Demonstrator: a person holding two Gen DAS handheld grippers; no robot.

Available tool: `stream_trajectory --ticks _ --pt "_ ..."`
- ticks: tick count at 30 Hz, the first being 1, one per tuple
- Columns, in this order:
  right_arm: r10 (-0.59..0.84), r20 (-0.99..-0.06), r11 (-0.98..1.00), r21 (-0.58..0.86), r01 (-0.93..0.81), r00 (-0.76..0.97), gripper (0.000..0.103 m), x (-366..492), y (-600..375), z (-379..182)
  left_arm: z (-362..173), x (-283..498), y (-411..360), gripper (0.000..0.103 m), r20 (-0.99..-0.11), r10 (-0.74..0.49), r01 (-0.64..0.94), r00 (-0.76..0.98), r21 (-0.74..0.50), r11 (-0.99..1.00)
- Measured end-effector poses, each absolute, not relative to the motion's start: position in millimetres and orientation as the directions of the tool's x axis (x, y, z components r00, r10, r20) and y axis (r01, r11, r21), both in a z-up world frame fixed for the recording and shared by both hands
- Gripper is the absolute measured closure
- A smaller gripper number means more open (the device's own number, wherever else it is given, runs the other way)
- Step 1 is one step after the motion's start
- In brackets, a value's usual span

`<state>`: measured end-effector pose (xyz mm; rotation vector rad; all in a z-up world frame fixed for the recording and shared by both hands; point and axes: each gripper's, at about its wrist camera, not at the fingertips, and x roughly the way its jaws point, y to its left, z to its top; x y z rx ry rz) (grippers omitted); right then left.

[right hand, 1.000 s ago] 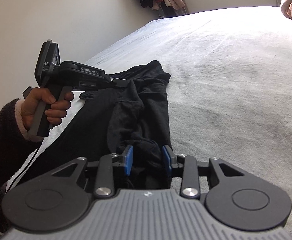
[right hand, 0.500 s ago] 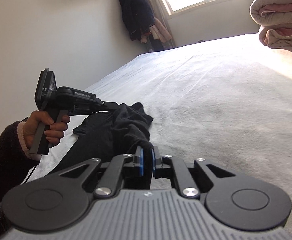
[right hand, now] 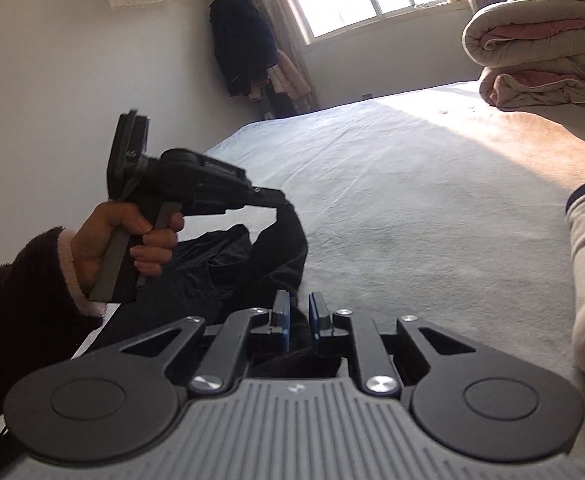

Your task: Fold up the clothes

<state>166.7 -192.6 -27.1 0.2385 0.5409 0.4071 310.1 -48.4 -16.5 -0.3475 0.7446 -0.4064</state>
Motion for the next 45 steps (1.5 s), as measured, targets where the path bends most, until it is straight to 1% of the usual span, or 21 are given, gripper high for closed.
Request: stream_trajectory --ticks 2,4,5,6,11,16,17,19,20,22,25,33,40,45 --pt "0.443 -0.458 0.892 0.317 -0.324 0.771 0.085 168 -187 -27 -18 310 -43 0.102 -0.581 -0.466 0.219 0.668 -0.444 0.869" --pt "0.467 -0.473 0.883 0.295 -0.365 0.747 0.079 167 -172 -28 -19 310 -35 0.102 -0.582 -0.459 0.205 0.671 -0.449 0.869" --pt "0.484 -0.486 0.875 0.273 -0.4 0.727 0.07 167 -160 -30 -20 310 -31 0.102 -0.582 -0.458 0.198 0.672 -0.454 0.869" --pt "0.494 -0.495 0.869 0.258 -0.422 0.714 0.065 169 -150 -32 -22 310 -27 0.102 -0.582 -0.458 0.191 0.672 -0.46 0.867" --pt "0.554 -0.551 0.816 0.213 -0.537 0.624 0.065 178 -108 -46 -33 311 -11 0.102 -0.583 -0.462 0.166 0.668 -0.488 0.857" --pt "0.529 -0.615 0.818 0.186 -0.545 0.585 0.065 192 -86 -70 -41 314 -7 0.102 -0.582 -0.469 0.156 0.665 -0.505 0.849" --pt "0.519 -0.614 0.823 0.17 -0.542 0.595 0.066 193 -84 -73 -41 314 -7 0.102 -0.581 -0.469 0.155 0.665 -0.507 0.848" --pt "0.488 -0.616 0.846 0.161 -0.509 0.618 0.084 197 -88 -73 -43 316 -6 0.102 -0.58 -0.471 0.153 0.665 -0.511 0.846" --pt "0.473 -0.617 0.857 0.157 -0.492 0.628 0.1 199 -90 -74 -44 316 -6 0.102 -0.58 -0.471 0.151 0.665 -0.513 0.845" --pt "0.481 -0.606 0.862 0.197 -0.467 0.633 0.101 202 -100 -71 -45 317 -6 0.102 -0.578 -0.473 0.15 0.665 -0.518 0.842" --pt "0.429 -0.579 0.897 0.181 -0.404 0.693 0.101 199 -117 -57 -43 319 -10 0.102 -0.571 -0.48 0.154 0.666 -0.524 0.838" --pt "0.212 -0.465 0.969 0.214 -0.124 0.859 0.101 171 -202 -22 -36 326 -29 0.102 -0.547 -0.502 0.179 0.67 -0.538 0.824" --pt "0.02 -0.457 0.968 0.231 0.097 0.889 0.101 162 -244 -22 -41 340 -64 0.102 -0.533 -0.524 0.202 0.664 -0.547 0.813" --pt "-0.077 -0.468 0.949 0.237 0.208 0.881 0.101 162 -262 -32 -50 348 -89 0.102 -0.54 -0.511 0.219 0.669 -0.513 0.83"
